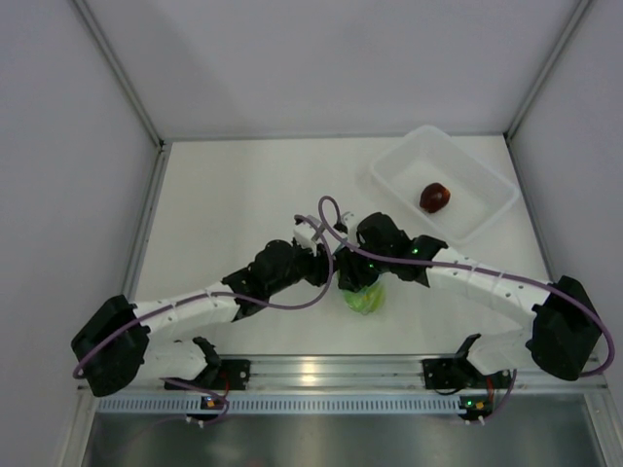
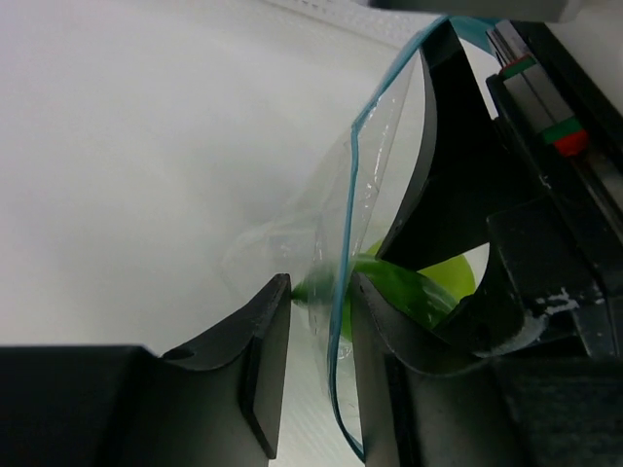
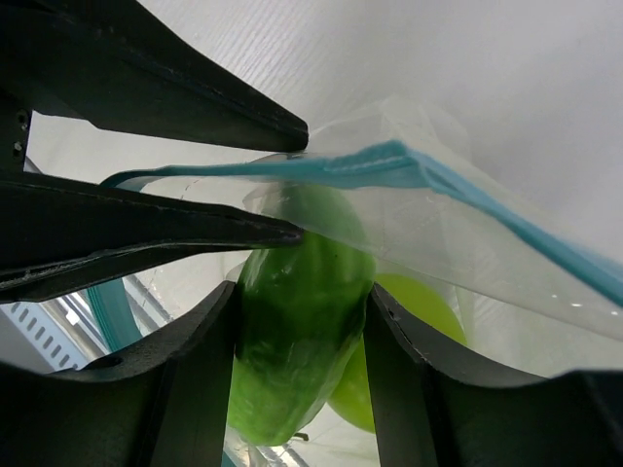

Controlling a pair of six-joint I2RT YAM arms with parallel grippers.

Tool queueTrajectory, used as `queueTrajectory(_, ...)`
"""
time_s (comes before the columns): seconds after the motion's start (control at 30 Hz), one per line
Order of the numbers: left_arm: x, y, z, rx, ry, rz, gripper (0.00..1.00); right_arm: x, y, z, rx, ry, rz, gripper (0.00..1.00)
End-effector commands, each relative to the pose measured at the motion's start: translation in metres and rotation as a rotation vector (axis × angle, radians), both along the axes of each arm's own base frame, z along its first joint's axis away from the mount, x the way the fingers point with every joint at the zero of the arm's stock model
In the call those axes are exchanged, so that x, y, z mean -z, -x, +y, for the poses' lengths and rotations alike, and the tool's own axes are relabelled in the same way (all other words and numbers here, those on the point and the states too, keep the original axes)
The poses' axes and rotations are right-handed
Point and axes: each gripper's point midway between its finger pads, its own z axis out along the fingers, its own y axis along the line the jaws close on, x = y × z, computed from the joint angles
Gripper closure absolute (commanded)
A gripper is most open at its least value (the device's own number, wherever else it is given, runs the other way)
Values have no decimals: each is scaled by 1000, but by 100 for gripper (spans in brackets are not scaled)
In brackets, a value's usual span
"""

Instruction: Open the zip-top bag and remove the fake food

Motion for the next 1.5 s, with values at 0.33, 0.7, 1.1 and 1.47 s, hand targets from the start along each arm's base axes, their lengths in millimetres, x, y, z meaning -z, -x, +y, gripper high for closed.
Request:
queueTrajectory(0.33, -16, -36, 7, -229, -23, -68, 100, -25, -3, 7, -30, -67, -62, 100)
queueTrajectory(0.7, -11, -52, 55, -487, -74, -71, 100, -20, -4, -2, -3, -48, -76, 100)
queueTrajectory(1.1, 12, -43, 45, -443, -99, 34, 100, -46, -24, -1, 106, -172, -213, 100)
queueTrajectory(1.47, 27, -30, 31, -377, -94, 137, 100, -83, -38, -1, 132, -287, -360, 100)
